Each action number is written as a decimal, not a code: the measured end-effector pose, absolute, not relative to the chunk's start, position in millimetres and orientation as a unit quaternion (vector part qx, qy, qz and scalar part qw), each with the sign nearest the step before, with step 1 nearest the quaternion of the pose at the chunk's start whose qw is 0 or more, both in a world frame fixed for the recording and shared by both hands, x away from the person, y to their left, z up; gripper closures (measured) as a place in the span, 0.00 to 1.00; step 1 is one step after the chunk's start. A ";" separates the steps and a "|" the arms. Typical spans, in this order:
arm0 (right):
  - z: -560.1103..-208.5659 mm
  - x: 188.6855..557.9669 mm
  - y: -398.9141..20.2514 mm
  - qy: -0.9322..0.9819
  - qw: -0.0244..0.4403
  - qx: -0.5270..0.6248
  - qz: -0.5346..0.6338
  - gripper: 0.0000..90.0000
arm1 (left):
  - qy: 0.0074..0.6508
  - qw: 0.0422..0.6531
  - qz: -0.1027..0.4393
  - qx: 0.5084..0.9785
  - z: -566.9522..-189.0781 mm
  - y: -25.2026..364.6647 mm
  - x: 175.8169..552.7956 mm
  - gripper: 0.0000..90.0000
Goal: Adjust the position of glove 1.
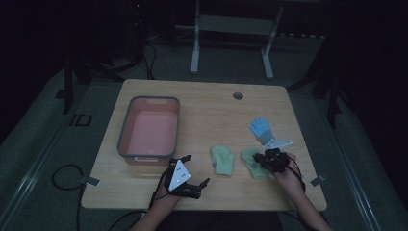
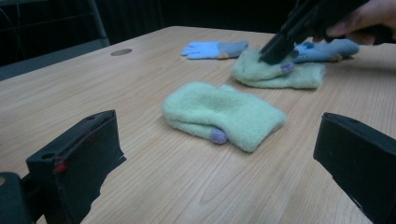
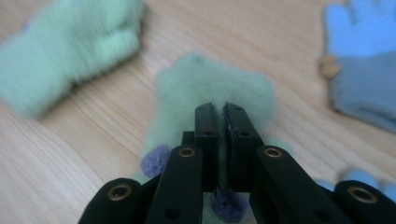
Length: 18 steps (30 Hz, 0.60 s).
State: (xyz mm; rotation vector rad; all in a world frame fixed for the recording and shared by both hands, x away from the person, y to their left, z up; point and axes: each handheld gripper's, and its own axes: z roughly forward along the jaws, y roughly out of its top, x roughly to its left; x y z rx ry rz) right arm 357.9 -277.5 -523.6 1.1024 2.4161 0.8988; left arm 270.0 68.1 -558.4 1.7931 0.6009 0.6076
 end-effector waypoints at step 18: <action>-495.3 333.3 -248.0 0.771 0.253 0.499 0.305 0.95 | 0.253 0.546 0.261 0.755 -558.5 68.1 269.2 0.01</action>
